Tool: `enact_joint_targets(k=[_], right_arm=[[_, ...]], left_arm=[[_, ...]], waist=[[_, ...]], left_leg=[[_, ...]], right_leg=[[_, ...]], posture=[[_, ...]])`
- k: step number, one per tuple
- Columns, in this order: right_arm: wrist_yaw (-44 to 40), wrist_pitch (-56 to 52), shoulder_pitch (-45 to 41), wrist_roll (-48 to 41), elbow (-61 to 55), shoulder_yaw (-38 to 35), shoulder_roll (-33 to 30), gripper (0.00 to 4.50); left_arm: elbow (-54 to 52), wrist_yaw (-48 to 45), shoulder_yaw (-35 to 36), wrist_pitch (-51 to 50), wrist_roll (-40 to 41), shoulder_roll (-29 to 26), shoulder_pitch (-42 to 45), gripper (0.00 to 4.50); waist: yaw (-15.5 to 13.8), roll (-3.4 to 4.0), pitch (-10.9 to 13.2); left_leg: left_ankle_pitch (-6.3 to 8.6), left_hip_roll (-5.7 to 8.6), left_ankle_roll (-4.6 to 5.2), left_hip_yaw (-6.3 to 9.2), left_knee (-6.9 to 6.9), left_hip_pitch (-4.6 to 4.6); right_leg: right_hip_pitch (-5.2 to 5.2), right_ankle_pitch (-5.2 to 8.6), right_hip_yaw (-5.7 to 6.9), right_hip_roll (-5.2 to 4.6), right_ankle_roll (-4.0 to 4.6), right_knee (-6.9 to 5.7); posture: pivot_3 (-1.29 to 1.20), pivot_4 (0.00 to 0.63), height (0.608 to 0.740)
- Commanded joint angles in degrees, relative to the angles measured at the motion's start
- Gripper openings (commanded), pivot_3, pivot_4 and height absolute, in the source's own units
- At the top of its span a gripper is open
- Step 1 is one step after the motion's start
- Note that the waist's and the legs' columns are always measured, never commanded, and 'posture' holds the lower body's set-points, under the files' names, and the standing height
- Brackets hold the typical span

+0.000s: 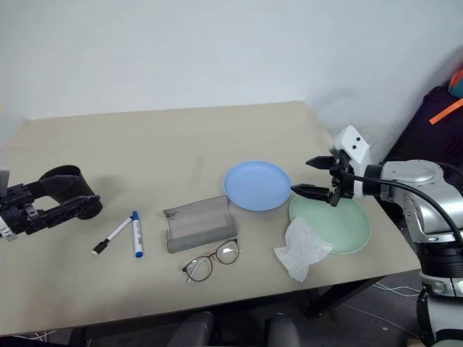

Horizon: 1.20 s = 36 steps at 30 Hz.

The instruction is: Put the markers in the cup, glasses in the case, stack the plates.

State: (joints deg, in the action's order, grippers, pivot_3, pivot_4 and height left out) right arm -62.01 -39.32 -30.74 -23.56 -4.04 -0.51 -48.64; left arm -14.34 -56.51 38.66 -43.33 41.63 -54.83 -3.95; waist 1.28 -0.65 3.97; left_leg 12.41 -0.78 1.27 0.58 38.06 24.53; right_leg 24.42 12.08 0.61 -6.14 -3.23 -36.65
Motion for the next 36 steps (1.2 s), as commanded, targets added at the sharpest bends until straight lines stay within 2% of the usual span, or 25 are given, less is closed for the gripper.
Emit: enact_joint_targets(k=[1,15,23,29,36], right_arm=[[-1.4,-0.3,-0.6,-1.2,-1.7,-0.1,-0.6,4.50],[1.0,-0.8,2.9,-0.9,-4.1,-2.6,-2.4,4.50],[3.4,0.7,10.2,0.3,-4.3,-7.1,-4.7,4.50],[5.6,-0.1,17.6,0.6,-3.4,-12.5,-6.7,4.50],[11.7,-1.3,23.0,2.6,1.0,-18.1,-6.9,4.50]], left_arm=[[-2.4,0.2,2.5,-0.3,1.5,-0.1,-0.8,4.47],[0.6,0.2,-3.1,1.8,0.2,0.1,4.6,4.47],[1.9,0.6,-5.4,2.8,-0.1,0.0,7.3,4.47],[1.3,0.2,-6.3,3.4,-0.5,0.6,6.1,4.47],[0.2,0.0,-6.9,2.5,0.9,1.2,5.6,4.47]], waist=[[0.0,0.00,0.0],[-0.1,0.01,0.0],[-0.2,0.01,0.0],[-0.2,0.00,0.0],[-0.3,-0.03,0.0]], left_leg=[[0.00,0.00,0.00,0.00,0.00,0.00],[0.00,0.00,-0.01,-0.02,0.04,0.01],[0.00,0.01,-0.01,-0.01,0.06,0.00],[0.00,0.01,0.00,-0.01,0.06,0.00],[0.00,0.00,0.01,0.01,0.12,0.00]], right_leg=[[0.00,0.00,0.00,0.00,0.00,0.00],[-0.01,0.00,0.03,-0.01,0.00,0.00],[-0.05,0.00,0.04,-0.01,0.00,0.01],[-0.05,0.00,0.03,-0.01,0.00,0.00],[-0.09,0.01,0.03,-0.01,0.00,0.01]], posture=[[0.00,0.000,0.704],[0.00,0.000,0.704],[0.00,0.000,0.704],[0.00,0.000,0.704],[0.00,0.000,0.704]])
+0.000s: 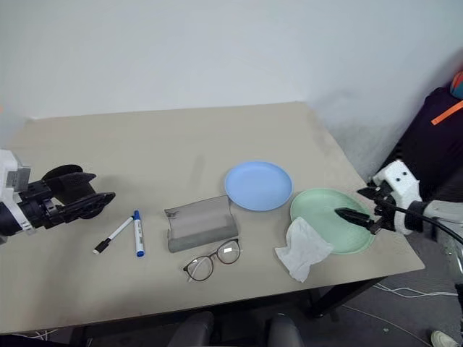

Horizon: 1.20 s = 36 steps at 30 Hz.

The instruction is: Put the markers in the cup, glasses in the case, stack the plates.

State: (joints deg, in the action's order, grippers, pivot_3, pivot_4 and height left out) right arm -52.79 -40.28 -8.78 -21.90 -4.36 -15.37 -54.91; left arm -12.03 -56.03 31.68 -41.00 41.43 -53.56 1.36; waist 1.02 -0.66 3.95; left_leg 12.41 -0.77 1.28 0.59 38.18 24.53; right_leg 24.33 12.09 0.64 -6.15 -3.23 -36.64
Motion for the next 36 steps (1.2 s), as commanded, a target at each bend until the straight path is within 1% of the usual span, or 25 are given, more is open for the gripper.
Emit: enact_joint_targets(k=[1,5,9,14,20,23,25,34,36], right_arm=[[3.4,-0.8,1.5,1.1,2.0,-3.5,-0.3,4.50],[6.4,-4.2,1.9,0.9,4.7,-3.3,1.0,4.50],[9.7,-7.4,0.1,1.2,7.4,-2.4,2.8,4.50],[11.8,-9.2,-1.7,1.1,9.0,-1.5,5.3,4.50],[13.6,-10.9,-4.0,0.7,12.2,-1.6,8.9,4.50],[14.9,-11.4,-5.1,0.7,13.8,-1.8,10.1,3.88],[15.3,-11.0,-5.5,0.9,14.7,-1.6,10.6,3.27],[17.6,-11.2,-6.0,0.8,16.1,-2.1,12.5,0.03],[18.7,-11.5,-6.5,0.8,16.5,-2.8,13.2,0.03]], left_arm=[[-2.3,-0.6,0.1,0.2,1.3,0.0,0.1,4.47],[-4.3,-2.6,0.7,1.9,2.3,0.5,-0.4,4.47],[-8.3,-5.3,1.7,3.1,4.1,0.7,-1.9,4.47],[-9.1,-5.9,1.3,6.1,2.1,0.7,-2.7,4.47],[-11.7,-5.7,2.8,7.1,3.2,1.7,-6.2,4.47],[-13.1,-6.8,4.3,7.0,4.7,1.8,-8.2,4.50],[-13.5,-7.2,4.7,7.7,4.5,1.9,-8.9,4.50],[-13.4,-6.9,5.0,9.5,4.0,1.9,-10.0,4.50],[-13.1,-6.9,5.0,9.8,3.8,1.8,-10.1,4.50]], waist=[[0.0,-0.02,0.0],[0.1,0.00,0.0],[0.1,0.04,0.0],[0.1,0.07,0.0],[0.1,0.09,0.0],[0.1,0.10,0.0],[0.2,0.10,0.0],[0.2,0.17,-0.1],[0.2,0.16,-0.1]], left_leg=[[0.00,0.00,0.00,0.01,0.00,-0.01],[0.00,0.00,0.01,-0.02,0.01,-0.01],[-0.01,0.00,0.02,-0.03,0.02,0.00],[-0.12,0.00,0.21,-0.02,0.03,-0.01],[-0.12,0.01,0.23,-0.01,0.06,0.00],[-0.12,0.00,0.23,-0.01,0.06,0.00],[-0.12,0.00,0.23,-0.02,0.07,-0.01],[-0.12,0.00,0.23,-0.01,0.06,-0.02],[-0.12,0.00,0.23,0.00,0.06,-0.02]], right_leg=[[-0.01,0.00,0.00,0.00,0.00,0.00],[0.00,0.00,-0.01,0.00,0.00,0.00],[0.00,0.00,-0.03,0.00,0.00,0.00],[-0.01,0.00,-0.03,0.00,0.00,-0.01],[-0.04,0.00,-0.04,0.00,0.00,-0.01],[-0.04,0.00,-0.04,0.00,0.00,-0.01],[-0.03,0.00,-0.04,0.00,0.00,-0.01],[-0.04,0.00,-0.04,0.02,0.00,-0.01],[-0.06,0.00,-0.03,0.02,0.00,-0.01]], posture=[[0.00,0.000,0.704],[0.00,0.000,0.704],[0.00,0.000,0.704],[0.00,0.000,0.704],[0.00,0.000,0.704],[0.00,0.000,0.704],[0.00,0.000,0.704],[0.00,0.000,0.704],[0.00,0.000,0.704]])
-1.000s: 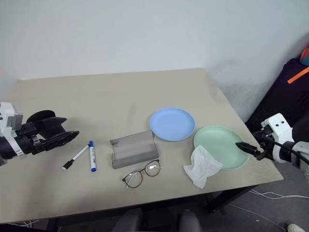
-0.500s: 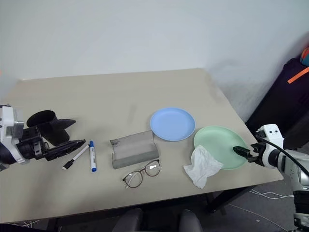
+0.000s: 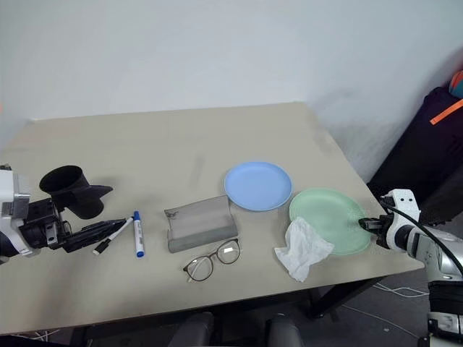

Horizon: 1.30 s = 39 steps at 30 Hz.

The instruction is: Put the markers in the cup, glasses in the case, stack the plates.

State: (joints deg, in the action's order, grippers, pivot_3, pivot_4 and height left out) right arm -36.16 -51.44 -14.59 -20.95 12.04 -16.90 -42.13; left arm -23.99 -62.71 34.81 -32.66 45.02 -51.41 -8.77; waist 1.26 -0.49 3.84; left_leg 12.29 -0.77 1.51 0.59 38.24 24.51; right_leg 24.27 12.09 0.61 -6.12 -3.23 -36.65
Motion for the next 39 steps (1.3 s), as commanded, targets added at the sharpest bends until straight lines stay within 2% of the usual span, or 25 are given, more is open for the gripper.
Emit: enact_joint_targets(k=[1,14,24,30,36,39], right_arm=[[2.8,-0.7,-1.3,-0.2,0.5,-1.7,0.8,0.03],[16.8,0.1,-9.0,-2.4,4.1,-12.4,7.6,0.03],[22.8,-5.6,-14.7,-10.9,2.0,-20.9,13.0,0.03],[26.7,-9.6,-18.8,-13.8,-2.9,-19.0,18.0,0.03],[31.2,-7.5,-25.6,-8.6,-2.1,-9.0,23.2,0.03],[33.4,-5.3,-30.4,-4.4,2.8,-3.3,25.2,0.03]], left_arm=[[-1.0,-0.2,1.8,1.5,0.1,-0.4,0.1,4.50],[-0.4,0.5,1.1,2.6,-1.1,-0.4,0.2,4.50],[-0.4,1.3,0.8,2.7,-1.5,-0.5,0.5,4.50],[-0.1,1.7,0.5,2.5,-1.6,-0.6,1.0,4.50],[-0.6,2.6,0.4,2.3,-1.5,-0.7,1.4,4.50],[-1.2,3.3,0.4,2.3,-1.4,-0.3,1.1,4.50]], waist=[[0.0,-0.02,0.0],[0.0,0.10,0.0],[0.1,0.20,0.0],[0.1,0.31,0.0],[0.3,0.39,-0.1],[0.2,0.40,-0.1]], left_leg=[[0.00,0.00,0.00,0.00,0.00,0.00],[-0.01,0.02,0.00,-0.01,0.04,0.01],[-0.01,0.00,0.02,0.01,0.01,0.00],[-0.02,0.00,0.03,0.01,0.00,0.01],[-0.02,-0.01,0.03,0.01,-0.04,0.01],[-0.02,0.00,0.03,0.03,-0.09,0.02]], right_leg=[[-0.01,0.00,0.00,0.00,0.00,0.00],[-0.02,-0.01,-0.02,0.00,-0.01,0.00],[0.00,-0.01,-0.03,0.03,0.00,-0.01],[0.02,-0.01,-0.04,0.04,0.00,-0.02],[0.07,-0.01,-0.04,0.05,0.01,-0.04],[0.08,-0.02,-0.04,0.05,0.02,-0.03]], posture=[[0.00,0.000,0.704],[0.00,0.000,0.704],[0.00,0.000,0.704],[0.00,0.000,0.704],[0.00,0.000,0.704],[0.00,0.000,0.704]])
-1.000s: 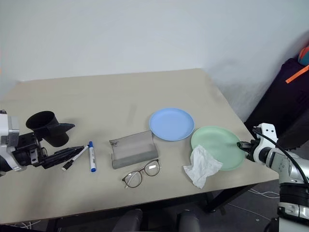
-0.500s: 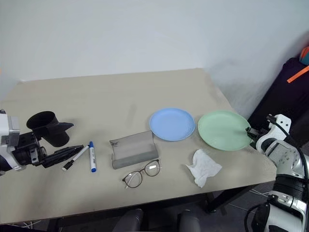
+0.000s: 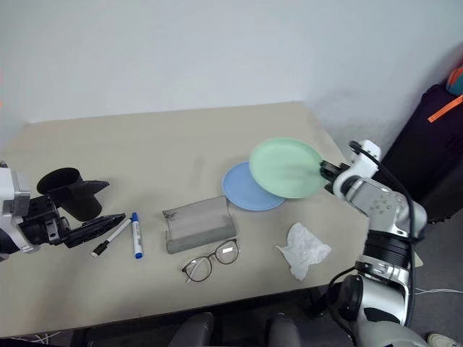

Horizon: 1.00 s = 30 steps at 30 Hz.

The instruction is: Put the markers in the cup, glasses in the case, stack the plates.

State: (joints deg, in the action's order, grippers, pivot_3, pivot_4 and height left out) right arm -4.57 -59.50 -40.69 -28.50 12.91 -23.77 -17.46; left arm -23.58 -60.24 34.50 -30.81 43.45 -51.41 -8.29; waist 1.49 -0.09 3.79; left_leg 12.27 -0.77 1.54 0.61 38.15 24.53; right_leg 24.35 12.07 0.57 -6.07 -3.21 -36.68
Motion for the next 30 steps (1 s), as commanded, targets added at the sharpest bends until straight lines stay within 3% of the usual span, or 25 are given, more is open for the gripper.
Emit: enact_joint_targets(k=[1,11,27,28,30], right_arm=[[2.0,3.2,-5.2,3.8,3.1,4.4,0.9,0.03],[-0.6,8.1,-9.0,8.9,15.4,10.4,2.4,0.03],[-0.9,9.3,-8.5,8.9,17.3,10.3,6.3,0.03],[-1.0,9.1,-8.4,9.0,17.0,10.5,6.2,0.49],[-1.2,8.5,-8.1,9.3,16.2,11.0,5.8,0.98]], left_arm=[[-1.8,1.1,0.7,0.4,0.2,-0.2,0.6,4.50],[-4.7,2.4,3.9,0.4,1.0,0.7,-3.3,4.50],[-5.3,3.5,4.5,0.4,1.4,0.6,-3.9,4.50],[-5.3,3.6,4.4,0.4,1.4,0.6,-3.8,4.50],[-5.2,3.6,4.3,0.4,1.3,0.5,-3.7,4.50]], waist=[[0.0,0.01,0.0],[0.1,0.01,0.0],[1.0,0.04,0.0],[1.2,0.04,0.0],[1.3,0.04,0.0]], left_leg=[[0.00,0.00,0.00,0.00,-0.02,0.01],[0.00,0.00,-0.02,0.01,-0.12,0.00],[0.00,-0.01,-0.02,0.04,-0.22,-0.02],[0.00,-0.01,-0.02,0.04,-0.23,-0.02],[0.00,-0.01,-0.02,0.04,-0.24,-0.02]], right_leg=[[0.01,-0.02,0.00,0.00,0.03,0.00],[0.05,-0.08,0.00,0.03,0.13,0.00],[0.06,-0.13,0.00,0.07,0.05,0.00],[0.06,-0.13,0.00,0.07,0.05,0.00],[0.07,-0.14,0.00,0.07,0.03,0.01]], posture=[[0.00,0.000,0.704],[0.00,0.000,0.704],[0.00,0.000,0.704],[0.00,0.000,0.704],[0.00,0.000,0.704]])
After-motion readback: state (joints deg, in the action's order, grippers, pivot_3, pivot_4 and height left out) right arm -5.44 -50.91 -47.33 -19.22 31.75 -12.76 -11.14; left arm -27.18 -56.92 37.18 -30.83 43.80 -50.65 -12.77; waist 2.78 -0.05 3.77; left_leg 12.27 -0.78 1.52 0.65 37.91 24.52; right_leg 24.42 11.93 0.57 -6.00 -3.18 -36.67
